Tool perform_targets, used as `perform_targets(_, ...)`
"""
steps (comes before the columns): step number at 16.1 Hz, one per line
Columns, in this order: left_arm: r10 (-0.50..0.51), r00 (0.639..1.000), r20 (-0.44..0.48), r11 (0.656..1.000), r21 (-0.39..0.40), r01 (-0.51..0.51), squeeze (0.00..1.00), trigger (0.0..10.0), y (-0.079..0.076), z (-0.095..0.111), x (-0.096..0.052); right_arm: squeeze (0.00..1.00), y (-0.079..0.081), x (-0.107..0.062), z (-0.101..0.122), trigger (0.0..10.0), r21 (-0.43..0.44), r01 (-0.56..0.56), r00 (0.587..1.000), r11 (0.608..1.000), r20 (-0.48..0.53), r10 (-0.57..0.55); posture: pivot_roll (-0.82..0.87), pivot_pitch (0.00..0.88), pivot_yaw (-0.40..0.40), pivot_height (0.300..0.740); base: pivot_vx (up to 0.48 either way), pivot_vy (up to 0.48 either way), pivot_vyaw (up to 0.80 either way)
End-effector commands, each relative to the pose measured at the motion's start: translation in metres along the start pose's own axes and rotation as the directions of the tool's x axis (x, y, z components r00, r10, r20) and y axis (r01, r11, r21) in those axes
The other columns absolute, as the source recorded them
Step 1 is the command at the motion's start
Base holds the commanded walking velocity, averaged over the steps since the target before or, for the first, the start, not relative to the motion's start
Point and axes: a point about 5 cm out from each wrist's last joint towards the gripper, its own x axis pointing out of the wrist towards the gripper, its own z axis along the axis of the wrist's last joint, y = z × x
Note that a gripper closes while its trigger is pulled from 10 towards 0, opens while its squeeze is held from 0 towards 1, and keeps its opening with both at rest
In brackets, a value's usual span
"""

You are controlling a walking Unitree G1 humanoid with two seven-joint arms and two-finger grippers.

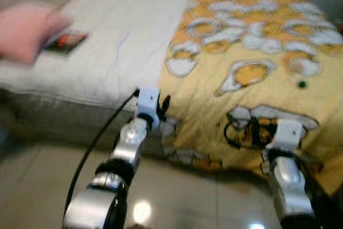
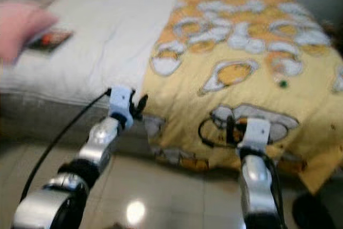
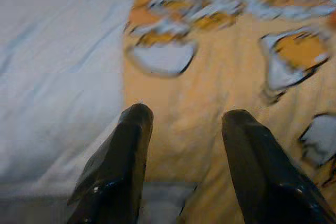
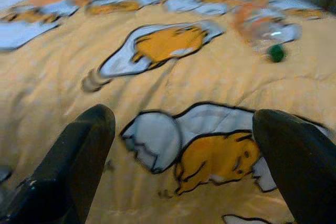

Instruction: Clean up the room

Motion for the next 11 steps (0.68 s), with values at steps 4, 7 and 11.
perform_targets(4,-0.021,1.000,0.011,1.000,0.011,0.021,1.00,10.0,0.003,-0.005,-0.005,1.00,-0.004,-0.004,0.004,10.0,-0.011,0.012,0.999,1.000,0.041,-0.012,-0.06,0.000,0.023,0.740,0.000,-0.466,0.63)
perform_targets(7,-0.063,0.998,0.022,0.998,0.026,0.063,1.00,10.0,-0.003,-0.004,-0.005,1.00,-0.007,-0.004,0.005,10.0,-0.012,0.021,0.999,1.000,0.044,-0.020,-0.05,0.000,0.014,0.740,0.000,-0.460,0.63)
perform_targets(11,-0.106,0.994,0.022,0.994,0.022,0.105,1.00,10.0,-0.004,-0.012,-0.012,1.00,-0.007,-0.012,0.000,10.0,-0.023,0.009,0.999,1.000,0.039,-0.008,-0.04,0.000,-0.005,0.740,0.000,-0.445,0.63)
